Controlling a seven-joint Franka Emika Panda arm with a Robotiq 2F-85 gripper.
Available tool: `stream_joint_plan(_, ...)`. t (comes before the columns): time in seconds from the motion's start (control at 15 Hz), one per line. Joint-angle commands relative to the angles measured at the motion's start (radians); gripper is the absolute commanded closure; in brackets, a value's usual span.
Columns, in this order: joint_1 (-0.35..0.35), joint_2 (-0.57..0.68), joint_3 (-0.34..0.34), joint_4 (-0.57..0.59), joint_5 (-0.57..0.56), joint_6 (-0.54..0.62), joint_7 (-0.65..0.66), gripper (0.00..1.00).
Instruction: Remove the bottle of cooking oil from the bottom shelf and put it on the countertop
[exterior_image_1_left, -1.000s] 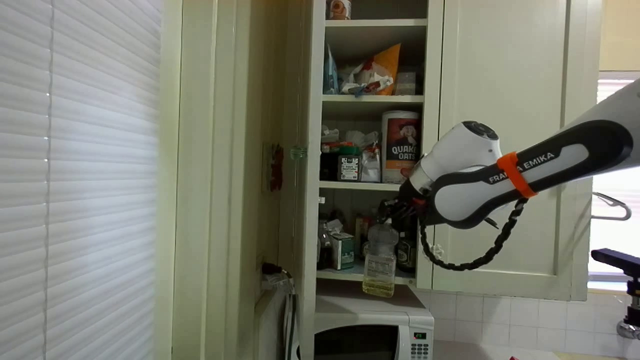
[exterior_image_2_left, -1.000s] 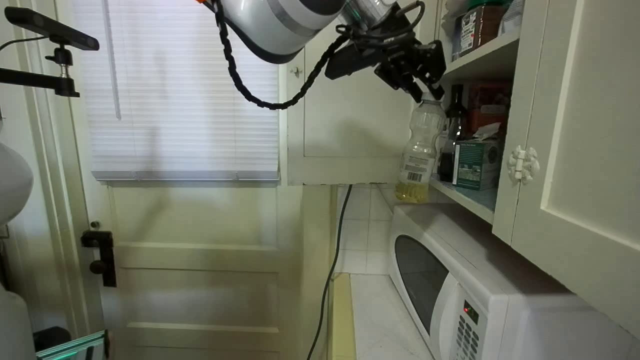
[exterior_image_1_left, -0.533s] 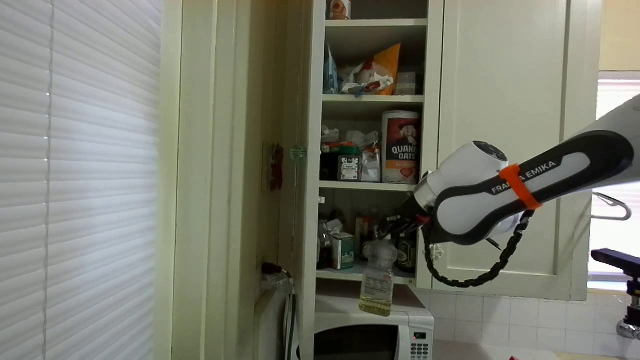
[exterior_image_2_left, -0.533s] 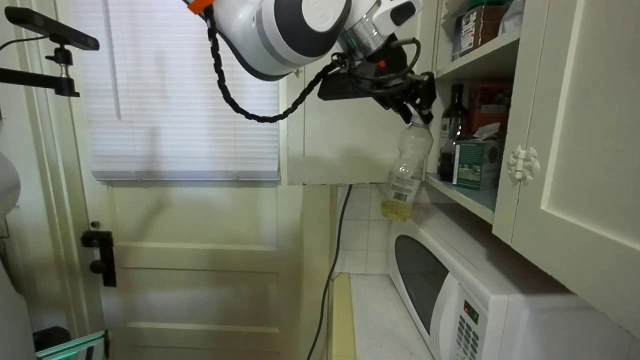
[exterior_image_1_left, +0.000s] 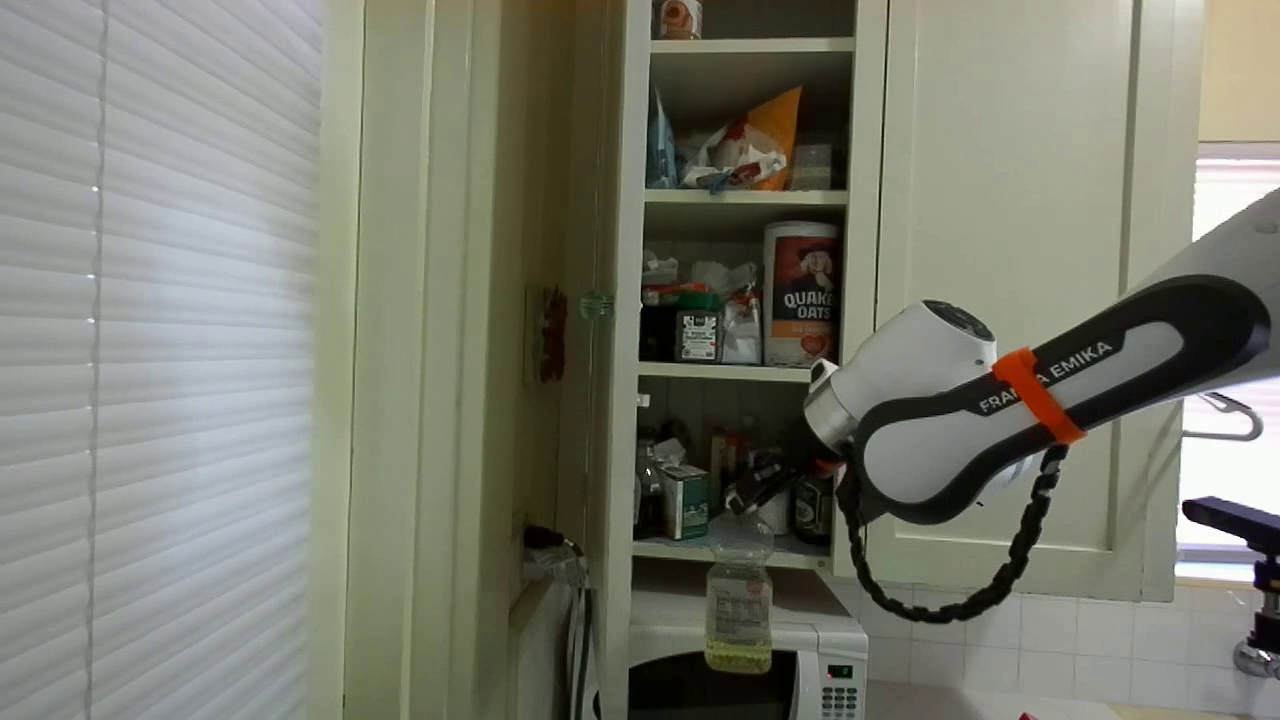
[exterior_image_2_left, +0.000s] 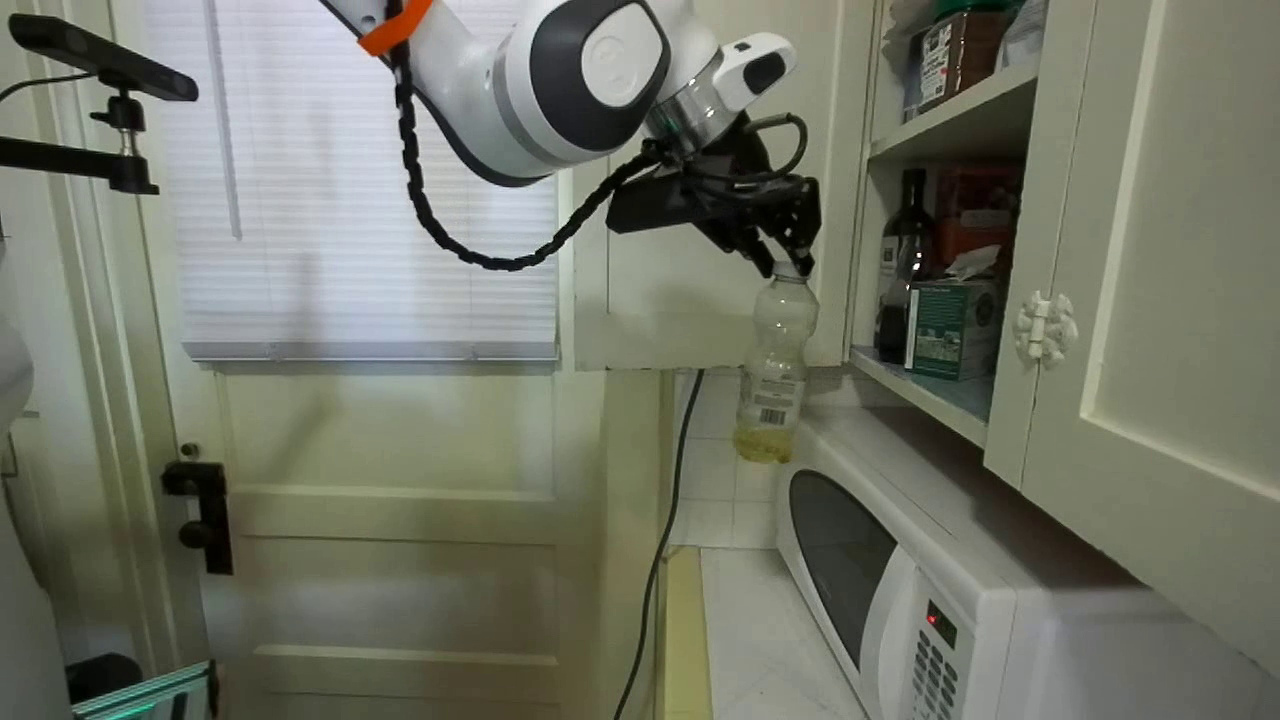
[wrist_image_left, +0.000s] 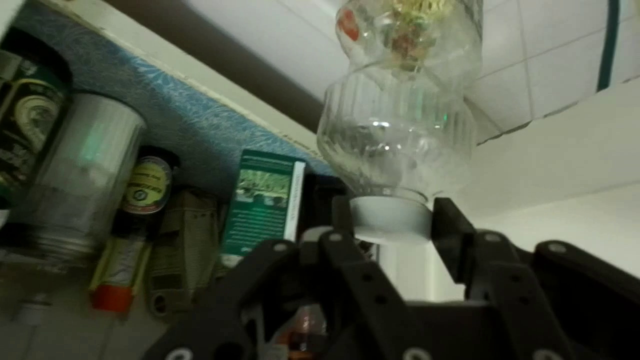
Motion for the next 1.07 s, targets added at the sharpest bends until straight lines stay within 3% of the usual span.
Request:
stream_joint_plan(0.0, 0.065, 0.012, -0.004, -0.091, -0.037, 0.1, -0.107, 0.81)
stream_joint_plan(0.2, -0.02, 0.054, 0.083, -0.167, -0.068, 0.265, -0.146, 0.81)
stream_joint_plan(0.33, -0.121, 0.086, 0.149, -0.214, -0.104, 0.389, -0.133, 0.81)
stream_joint_plan(0.47, -0.186, 0.109, 0.186, -0.257, -0.062, 0.482, -0.15, 0.81)
stream_joint_plan(0.53, -0.158, 0.123, 0.16, -0.272, -0.053, 0.495, -0.126, 0.81)
stream_joint_plan(0.6, -0.136, 0.114, 0.147, -0.234, -0.066, 0.437, -0.133, 0.56)
stream_joint_plan(1.0, -0.144, 0.137, 0.145, -0.25, -0.061, 0.466, -0.131, 0.56)
